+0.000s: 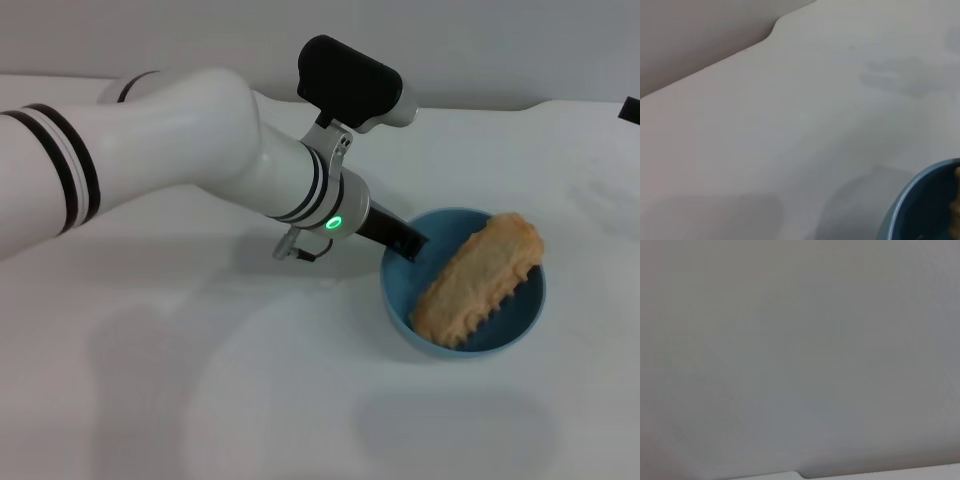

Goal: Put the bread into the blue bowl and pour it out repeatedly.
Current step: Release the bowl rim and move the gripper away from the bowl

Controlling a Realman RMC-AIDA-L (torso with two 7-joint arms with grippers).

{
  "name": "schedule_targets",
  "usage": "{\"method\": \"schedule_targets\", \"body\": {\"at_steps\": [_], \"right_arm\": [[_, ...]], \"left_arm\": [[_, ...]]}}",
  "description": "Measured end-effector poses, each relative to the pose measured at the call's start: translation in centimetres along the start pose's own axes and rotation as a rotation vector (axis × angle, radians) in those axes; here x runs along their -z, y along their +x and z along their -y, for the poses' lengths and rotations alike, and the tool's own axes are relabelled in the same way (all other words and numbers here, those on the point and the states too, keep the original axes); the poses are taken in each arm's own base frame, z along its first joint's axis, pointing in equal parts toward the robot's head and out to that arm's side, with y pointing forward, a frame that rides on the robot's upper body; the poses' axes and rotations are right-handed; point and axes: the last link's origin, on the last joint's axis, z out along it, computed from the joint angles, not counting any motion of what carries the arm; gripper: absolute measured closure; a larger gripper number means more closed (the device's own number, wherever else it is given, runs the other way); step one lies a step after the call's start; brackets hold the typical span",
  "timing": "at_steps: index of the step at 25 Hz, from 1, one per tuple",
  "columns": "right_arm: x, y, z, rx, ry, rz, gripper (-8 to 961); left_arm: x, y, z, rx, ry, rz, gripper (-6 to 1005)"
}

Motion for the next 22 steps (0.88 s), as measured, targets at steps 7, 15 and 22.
{"method": "schedule_targets", "body": {"at_steps": [7, 15, 22], "right_arm": [[0.02, -0.49, 0.03, -0.012, -0.001, 0.031, 451], [-0.34, -0.48, 0.02, -0.019, -0.001, 0.036, 451], [-0.26, -0.15, 0.12, -0.022, 0.003, 0.035, 451]], "left_arm": [[-0.11, 0.08, -0.02, -0.031, 0.012, 0.0, 998], [-0.06, 0.36, 0.05, -0.037, 0.015, -0.008, 998], [-0.01, 0.42, 0.37, -0.024, 0.025, -0.022, 810]]}}
